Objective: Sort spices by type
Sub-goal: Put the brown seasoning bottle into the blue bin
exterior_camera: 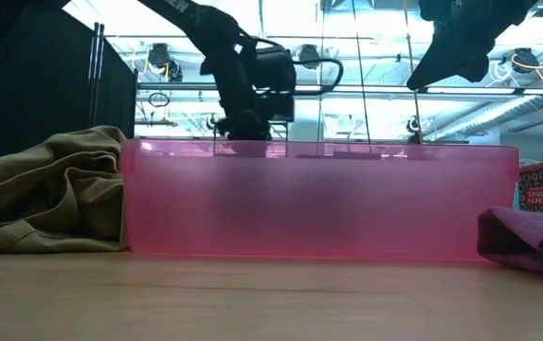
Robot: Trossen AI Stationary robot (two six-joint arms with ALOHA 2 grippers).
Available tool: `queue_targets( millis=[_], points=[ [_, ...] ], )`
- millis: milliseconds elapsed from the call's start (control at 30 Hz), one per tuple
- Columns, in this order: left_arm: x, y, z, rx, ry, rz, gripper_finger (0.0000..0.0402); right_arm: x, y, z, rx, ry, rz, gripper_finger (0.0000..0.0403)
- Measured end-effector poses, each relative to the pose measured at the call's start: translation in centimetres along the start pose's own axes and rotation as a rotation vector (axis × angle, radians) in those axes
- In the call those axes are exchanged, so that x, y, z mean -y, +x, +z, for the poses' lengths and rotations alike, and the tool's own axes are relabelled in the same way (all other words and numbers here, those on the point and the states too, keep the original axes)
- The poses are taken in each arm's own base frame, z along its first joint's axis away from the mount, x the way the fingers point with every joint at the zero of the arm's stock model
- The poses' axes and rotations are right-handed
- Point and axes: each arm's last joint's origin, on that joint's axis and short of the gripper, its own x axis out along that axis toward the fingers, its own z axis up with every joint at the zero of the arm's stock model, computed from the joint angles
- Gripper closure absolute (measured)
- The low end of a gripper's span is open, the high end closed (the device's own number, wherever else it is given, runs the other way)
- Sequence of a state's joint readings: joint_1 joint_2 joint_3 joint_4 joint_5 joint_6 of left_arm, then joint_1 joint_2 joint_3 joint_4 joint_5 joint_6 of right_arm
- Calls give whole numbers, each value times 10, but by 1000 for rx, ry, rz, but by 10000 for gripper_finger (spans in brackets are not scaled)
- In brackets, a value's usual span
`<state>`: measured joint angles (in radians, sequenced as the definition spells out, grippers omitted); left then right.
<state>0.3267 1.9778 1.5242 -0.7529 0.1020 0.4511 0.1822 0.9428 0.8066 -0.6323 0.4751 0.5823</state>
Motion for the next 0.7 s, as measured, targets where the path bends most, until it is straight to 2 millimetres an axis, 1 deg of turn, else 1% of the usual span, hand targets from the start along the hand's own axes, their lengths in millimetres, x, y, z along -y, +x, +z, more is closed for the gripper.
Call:
queue_targets(
  millis=[233,500,700],
  points=[
    [-1,8,0,-8,-1,8,395,0,0,0,0,-15,-1,403],
    [-12,11,6,32,-29,160,395,0,0,0,0,-19,-1,403],
    [-20,12,5,49,-64,197,395,0,0,0,-1,-21,0,403]
  ],
)
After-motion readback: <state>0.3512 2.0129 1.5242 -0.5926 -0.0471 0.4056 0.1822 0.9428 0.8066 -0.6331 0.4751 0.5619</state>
